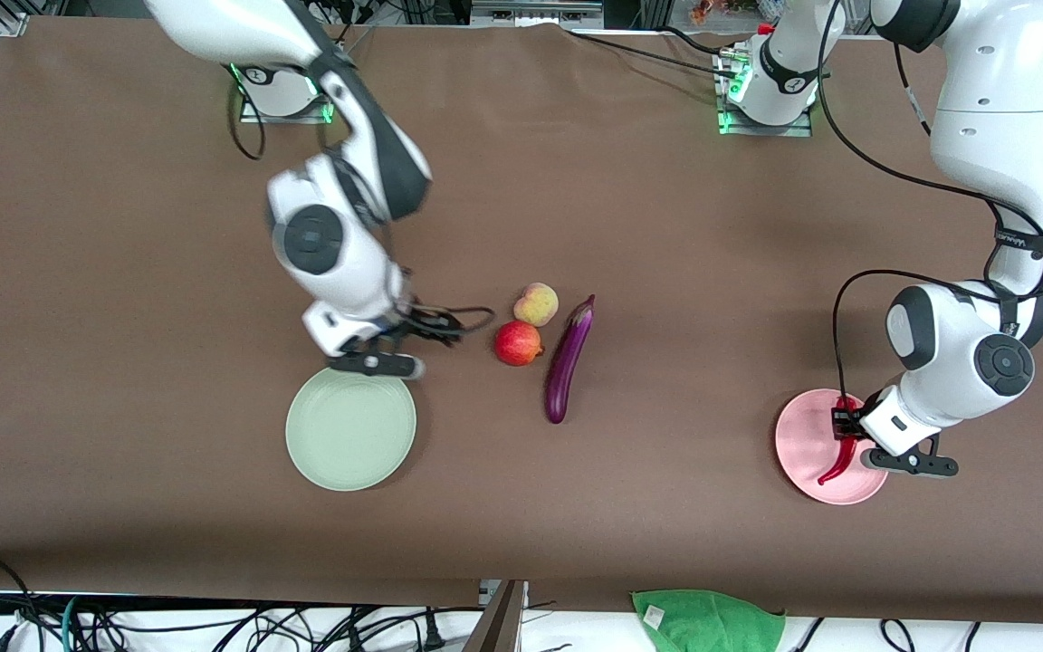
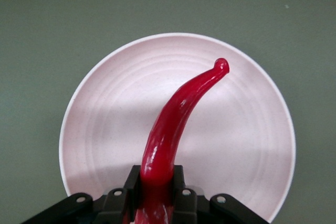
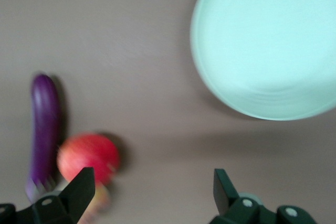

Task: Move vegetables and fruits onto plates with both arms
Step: 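Release the chili on the pink plate while the right gripper grasps the apple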

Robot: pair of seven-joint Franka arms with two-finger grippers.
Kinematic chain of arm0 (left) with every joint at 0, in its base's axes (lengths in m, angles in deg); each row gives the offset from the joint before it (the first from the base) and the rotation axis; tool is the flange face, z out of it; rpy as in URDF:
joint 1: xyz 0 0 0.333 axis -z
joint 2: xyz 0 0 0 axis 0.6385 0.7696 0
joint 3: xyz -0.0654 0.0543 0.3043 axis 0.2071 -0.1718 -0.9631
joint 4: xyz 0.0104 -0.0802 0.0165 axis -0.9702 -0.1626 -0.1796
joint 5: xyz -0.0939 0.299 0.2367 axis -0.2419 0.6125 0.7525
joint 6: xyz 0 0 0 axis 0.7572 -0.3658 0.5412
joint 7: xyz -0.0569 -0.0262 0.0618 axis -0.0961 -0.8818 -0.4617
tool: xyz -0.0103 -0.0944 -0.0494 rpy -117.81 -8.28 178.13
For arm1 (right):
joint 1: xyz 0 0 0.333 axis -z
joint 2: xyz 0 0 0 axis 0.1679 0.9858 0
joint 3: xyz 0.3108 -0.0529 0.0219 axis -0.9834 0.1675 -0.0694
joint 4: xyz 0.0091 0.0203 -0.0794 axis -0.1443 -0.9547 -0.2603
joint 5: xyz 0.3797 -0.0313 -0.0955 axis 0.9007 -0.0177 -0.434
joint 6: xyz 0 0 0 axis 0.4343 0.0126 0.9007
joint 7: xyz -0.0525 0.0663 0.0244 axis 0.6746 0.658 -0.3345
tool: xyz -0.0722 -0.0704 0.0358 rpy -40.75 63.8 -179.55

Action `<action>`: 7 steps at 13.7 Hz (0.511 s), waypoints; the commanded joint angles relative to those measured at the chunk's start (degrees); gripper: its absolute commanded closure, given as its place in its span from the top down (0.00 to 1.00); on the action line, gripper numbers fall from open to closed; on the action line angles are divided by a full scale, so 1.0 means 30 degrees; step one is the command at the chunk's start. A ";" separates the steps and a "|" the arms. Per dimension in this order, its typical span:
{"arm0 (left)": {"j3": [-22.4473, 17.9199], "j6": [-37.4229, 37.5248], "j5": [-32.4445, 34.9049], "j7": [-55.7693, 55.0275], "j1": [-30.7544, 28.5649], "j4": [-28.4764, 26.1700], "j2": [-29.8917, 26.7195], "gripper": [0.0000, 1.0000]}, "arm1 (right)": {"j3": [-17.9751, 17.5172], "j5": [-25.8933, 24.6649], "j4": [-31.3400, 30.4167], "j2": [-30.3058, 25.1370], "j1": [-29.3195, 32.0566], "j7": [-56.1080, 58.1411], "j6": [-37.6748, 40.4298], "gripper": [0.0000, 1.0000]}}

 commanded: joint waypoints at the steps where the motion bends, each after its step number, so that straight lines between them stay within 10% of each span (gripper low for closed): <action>1: 0.0089 -0.0228 -0.0118 0.0703 -0.0359 0.0092 0.0159 0.23 | 0.0095 0.0224 0.2648 0.2173 -0.0930 -0.2767 -0.0688 1.00; 4: 0.0060 -0.0783 -0.0441 0.0762 -0.0360 0.0121 0.0451 0.33 | 0.0095 0.0224 0.3004 0.3141 -0.1753 -0.4700 -0.2264 1.00; 7: 0.0060 -0.0843 -0.0674 0.0703 -0.0448 0.0238 0.0366 1.00 | 0.0153 0.0019 0.3004 0.3991 -0.2369 -0.5001 -0.2505 1.00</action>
